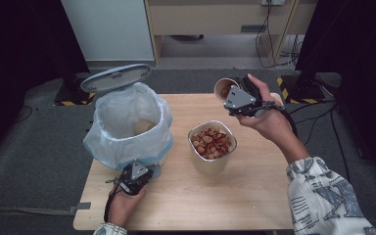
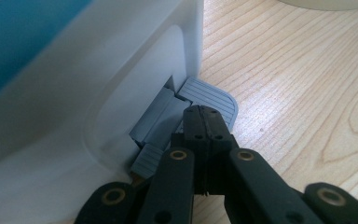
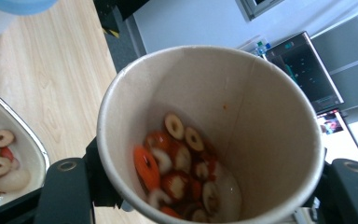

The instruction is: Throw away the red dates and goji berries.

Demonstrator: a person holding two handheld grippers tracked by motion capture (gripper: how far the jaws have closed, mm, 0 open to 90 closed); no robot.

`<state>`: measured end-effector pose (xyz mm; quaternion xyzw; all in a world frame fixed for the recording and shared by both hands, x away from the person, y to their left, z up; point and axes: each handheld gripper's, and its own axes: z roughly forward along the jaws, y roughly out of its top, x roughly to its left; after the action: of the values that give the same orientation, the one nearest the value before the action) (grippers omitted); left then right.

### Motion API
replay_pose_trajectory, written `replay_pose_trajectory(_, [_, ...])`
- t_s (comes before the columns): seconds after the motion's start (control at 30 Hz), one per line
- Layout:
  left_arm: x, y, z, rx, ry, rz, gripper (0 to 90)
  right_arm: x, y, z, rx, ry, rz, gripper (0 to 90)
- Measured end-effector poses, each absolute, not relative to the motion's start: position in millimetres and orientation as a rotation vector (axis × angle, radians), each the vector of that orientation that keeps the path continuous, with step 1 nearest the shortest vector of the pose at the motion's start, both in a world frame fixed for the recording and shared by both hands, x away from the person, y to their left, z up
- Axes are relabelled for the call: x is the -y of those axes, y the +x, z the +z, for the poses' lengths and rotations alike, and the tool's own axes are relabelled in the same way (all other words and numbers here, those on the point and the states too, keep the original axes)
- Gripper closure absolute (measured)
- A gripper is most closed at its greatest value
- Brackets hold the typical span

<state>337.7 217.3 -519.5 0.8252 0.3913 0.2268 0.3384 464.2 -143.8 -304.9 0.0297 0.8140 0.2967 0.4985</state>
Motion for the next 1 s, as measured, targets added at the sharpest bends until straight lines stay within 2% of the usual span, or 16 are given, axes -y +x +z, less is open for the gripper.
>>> replay_pose_trajectory(1.0, [-217,338,-519,-1.021,2.148,0.590,89.4,135,452,-307,-1.905,-0.102,0.517,31.9])
